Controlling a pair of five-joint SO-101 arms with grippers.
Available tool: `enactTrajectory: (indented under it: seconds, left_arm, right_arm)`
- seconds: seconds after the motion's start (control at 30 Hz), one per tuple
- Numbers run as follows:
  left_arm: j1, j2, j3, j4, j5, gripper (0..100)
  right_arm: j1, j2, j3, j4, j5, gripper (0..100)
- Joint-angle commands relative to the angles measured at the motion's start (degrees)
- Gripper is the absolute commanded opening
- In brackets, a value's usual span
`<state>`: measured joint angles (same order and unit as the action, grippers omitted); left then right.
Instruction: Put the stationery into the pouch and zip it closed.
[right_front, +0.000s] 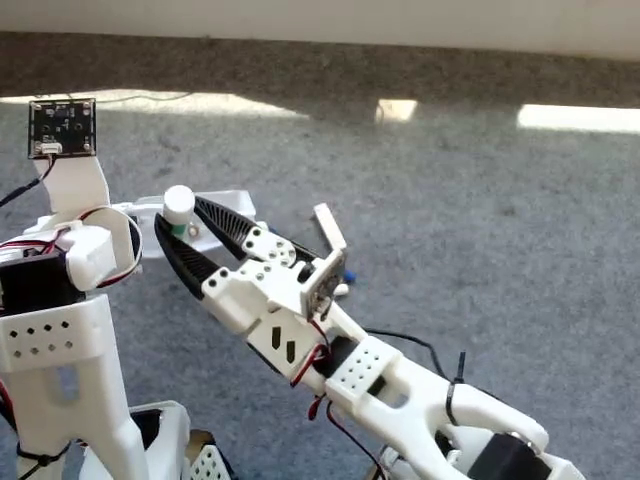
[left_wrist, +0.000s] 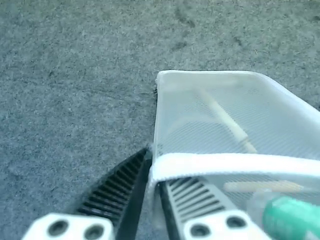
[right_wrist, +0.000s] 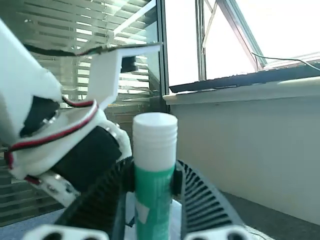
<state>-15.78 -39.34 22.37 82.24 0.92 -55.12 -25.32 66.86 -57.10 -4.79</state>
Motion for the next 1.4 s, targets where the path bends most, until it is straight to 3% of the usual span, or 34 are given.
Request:
enactTrajectory:
  seconds: [0.0, 0.2, 0.7, 0.9, 1.37]
  left_arm:
    - [0.8, 1.7, -0.9, 0.4, -0.1, 1]
    - [0.8, 1.7, -0.9, 0.4, -0.1, 1]
    - [0.7, 2.0, 0.3, -0.1, -0.1, 1]
    - [0.2, 2.0, 0.5, -0.1, -0.1, 1]
    - [-0.2, 2.0, 0.7, -0.1, -0.1, 1]
  right_arm:
    - [0.7, 1.9, -1.2, -5.0, 0.0, 0.5]
    - [0.5, 2.9, -3.4, -7.4, 4.8, 0.5]
    - [0.5, 11.6, -3.9, -7.7, 5.1, 1.5]
    - [0.2, 8.6, -3.5, -7.3, 4.9, 17.0]
    - [-0.1, 7.7, -0.9, -7.3, 4.8, 16.9]
